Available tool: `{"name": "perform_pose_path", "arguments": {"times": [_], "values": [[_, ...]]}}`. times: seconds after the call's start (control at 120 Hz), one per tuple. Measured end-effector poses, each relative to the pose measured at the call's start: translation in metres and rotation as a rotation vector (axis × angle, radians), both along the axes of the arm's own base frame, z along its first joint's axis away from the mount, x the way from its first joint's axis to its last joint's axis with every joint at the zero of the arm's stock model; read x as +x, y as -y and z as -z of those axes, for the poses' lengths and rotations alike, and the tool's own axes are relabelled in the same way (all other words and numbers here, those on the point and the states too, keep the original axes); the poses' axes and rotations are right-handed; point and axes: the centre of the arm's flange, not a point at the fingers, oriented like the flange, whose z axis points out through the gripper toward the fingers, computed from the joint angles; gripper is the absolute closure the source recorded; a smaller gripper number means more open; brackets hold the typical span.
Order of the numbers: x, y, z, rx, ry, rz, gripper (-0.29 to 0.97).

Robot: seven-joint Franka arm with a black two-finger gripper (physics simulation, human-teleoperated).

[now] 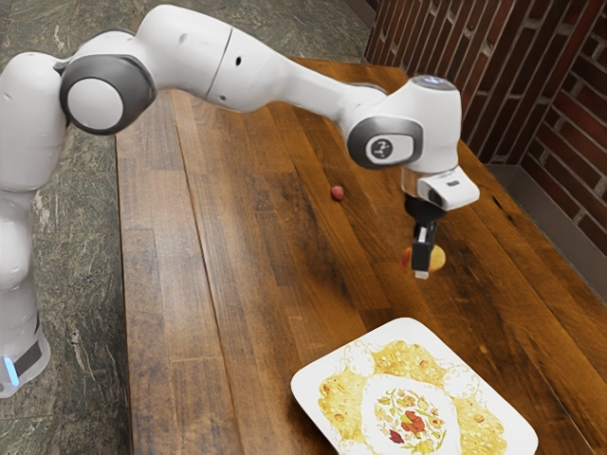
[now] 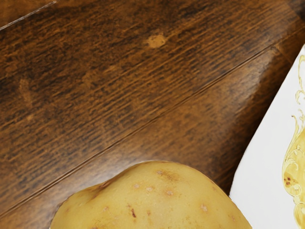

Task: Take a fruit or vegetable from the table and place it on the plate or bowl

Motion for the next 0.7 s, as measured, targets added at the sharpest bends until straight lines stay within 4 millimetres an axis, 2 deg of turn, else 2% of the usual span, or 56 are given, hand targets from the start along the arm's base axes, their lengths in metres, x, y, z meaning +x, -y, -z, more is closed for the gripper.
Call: {"name": "perform_pose_path", "arguments": {"times": [0.475,0.7], "values": [[-0.026,0.094,-0.001,0.002,-0.005,0.137,0.35],[-0.027,0.121,-0.004,-0.002,0.008,0.170,0.35]]}}
